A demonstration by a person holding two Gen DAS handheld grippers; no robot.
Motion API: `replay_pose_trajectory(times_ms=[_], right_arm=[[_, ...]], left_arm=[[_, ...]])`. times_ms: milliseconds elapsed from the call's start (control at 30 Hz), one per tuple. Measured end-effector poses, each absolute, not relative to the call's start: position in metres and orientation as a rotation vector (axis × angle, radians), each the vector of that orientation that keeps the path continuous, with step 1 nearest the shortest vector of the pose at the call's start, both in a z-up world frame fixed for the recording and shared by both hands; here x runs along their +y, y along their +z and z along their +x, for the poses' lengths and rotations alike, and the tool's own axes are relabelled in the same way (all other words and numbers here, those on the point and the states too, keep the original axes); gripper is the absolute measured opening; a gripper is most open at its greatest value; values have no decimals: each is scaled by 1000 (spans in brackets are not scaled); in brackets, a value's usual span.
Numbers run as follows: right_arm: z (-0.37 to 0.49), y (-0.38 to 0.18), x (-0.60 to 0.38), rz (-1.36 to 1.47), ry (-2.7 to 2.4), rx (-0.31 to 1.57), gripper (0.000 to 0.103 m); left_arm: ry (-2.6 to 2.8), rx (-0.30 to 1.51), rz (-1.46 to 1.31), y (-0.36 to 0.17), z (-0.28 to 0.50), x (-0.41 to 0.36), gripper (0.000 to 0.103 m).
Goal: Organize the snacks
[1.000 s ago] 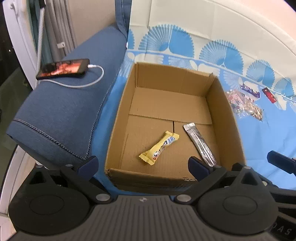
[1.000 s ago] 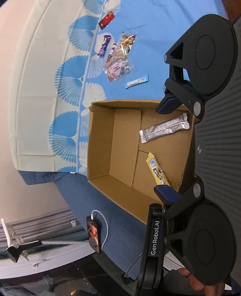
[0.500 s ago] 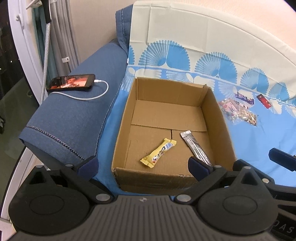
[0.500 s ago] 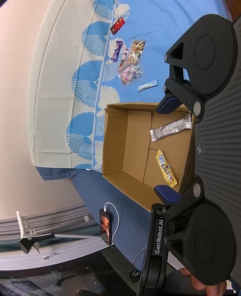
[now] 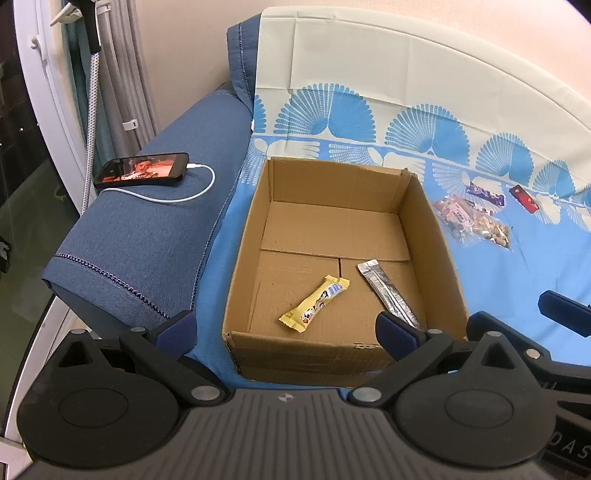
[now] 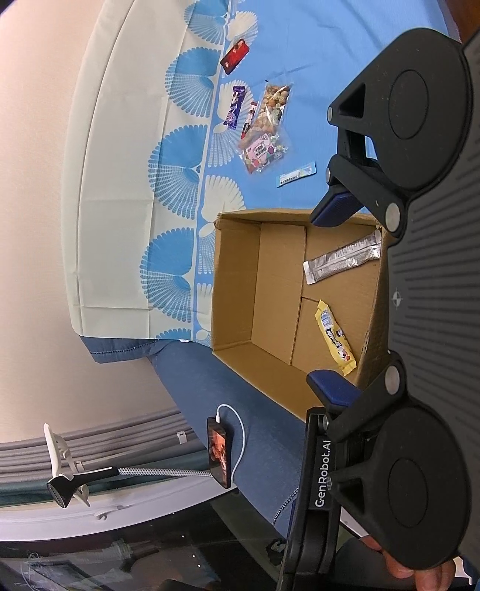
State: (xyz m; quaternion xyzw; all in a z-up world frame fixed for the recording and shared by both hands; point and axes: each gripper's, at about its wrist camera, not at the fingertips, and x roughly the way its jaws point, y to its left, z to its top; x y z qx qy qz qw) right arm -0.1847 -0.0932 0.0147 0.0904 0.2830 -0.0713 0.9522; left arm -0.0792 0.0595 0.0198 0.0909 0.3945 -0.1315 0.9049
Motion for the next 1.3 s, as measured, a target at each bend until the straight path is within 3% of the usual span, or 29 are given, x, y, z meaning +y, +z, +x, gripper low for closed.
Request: replay_pose_trajectory(times_ms=[1300], right_arm=[[-180,4,-111,247,-160,584,87]], left_arm=[[-286,863,243,10,-68,37,103]])
